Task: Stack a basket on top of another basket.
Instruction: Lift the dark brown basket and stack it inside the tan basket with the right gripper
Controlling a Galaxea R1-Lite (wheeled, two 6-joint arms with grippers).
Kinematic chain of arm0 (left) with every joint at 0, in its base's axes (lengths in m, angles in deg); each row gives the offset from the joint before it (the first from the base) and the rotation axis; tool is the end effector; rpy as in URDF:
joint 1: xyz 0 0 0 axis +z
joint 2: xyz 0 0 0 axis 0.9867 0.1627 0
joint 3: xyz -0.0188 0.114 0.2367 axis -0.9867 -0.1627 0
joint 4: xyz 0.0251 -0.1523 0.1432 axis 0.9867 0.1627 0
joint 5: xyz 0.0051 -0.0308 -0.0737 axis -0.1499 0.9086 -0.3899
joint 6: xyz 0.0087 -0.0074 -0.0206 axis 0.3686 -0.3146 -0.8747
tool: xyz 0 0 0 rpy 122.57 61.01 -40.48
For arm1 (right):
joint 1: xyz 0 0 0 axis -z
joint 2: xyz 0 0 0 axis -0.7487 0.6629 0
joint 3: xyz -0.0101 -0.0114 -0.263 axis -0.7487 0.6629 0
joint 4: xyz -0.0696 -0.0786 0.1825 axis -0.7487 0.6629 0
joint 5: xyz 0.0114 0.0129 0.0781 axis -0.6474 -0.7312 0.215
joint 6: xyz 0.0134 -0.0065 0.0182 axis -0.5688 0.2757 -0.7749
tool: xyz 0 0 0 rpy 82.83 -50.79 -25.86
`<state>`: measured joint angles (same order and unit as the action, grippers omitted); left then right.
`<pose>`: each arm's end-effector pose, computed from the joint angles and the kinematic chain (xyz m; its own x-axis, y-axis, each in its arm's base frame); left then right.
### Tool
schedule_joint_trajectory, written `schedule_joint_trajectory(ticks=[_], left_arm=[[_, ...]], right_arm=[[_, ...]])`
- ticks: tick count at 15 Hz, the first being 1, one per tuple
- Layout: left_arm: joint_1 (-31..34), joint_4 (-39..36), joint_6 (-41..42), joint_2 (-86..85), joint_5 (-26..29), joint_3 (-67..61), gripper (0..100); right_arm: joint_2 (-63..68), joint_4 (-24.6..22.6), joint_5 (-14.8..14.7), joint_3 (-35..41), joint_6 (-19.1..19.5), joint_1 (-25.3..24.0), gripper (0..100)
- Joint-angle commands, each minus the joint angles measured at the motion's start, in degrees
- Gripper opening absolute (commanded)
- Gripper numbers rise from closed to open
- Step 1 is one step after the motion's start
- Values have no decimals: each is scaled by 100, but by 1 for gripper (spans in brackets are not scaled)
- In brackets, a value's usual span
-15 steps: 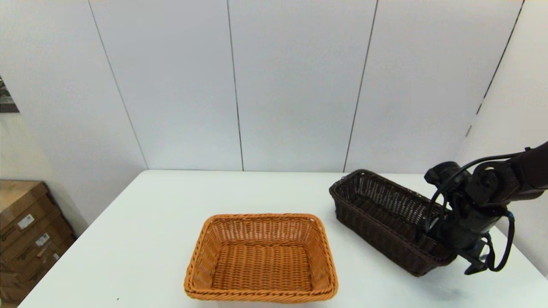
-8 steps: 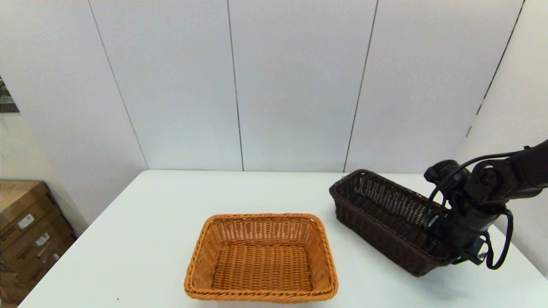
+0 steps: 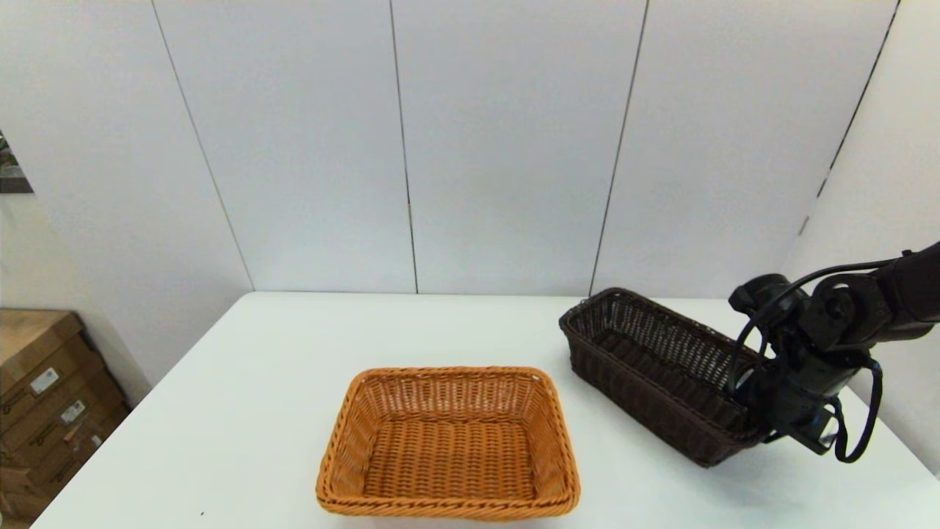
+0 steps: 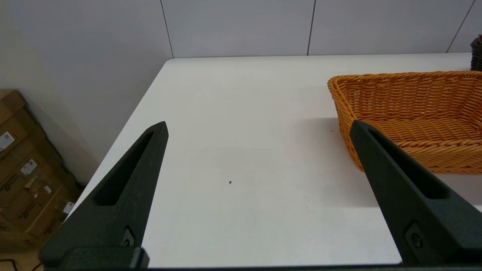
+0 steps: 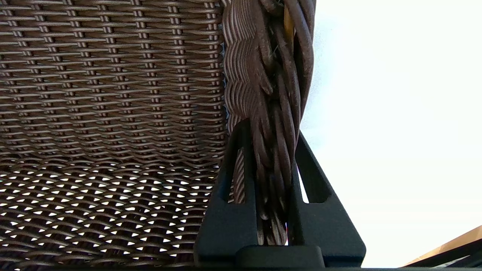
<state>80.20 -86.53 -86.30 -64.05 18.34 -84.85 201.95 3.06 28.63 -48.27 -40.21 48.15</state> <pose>0.0353 -0.0003 0.0764 0.9997 -0.0098 -0.0231 0.0098 0.9999 -0.0029 0.3069 -0.0019 0.0198 0.1867 -0.1530 -0.9704 0.7977 0.6002 0.0588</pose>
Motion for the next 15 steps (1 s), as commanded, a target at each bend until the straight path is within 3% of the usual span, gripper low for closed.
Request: schedule_joint_trajectory(ticks=[1,8,11,15], left_arm=[[0,1,-2,-1,-5,0,100],[0,1,-2,-1,4,0,100],[0,1,-2,-1,-5,0,100],[0,1,-2,-1,4,0,100]], right_arm=[[-65,4,86,-41,-228,24,0],[-390,13,1036,-225,-992,147,0],[-522,-5,1273,-296,-1309,253,0],[-654,-66,1528,-304,-1353,420,0]])
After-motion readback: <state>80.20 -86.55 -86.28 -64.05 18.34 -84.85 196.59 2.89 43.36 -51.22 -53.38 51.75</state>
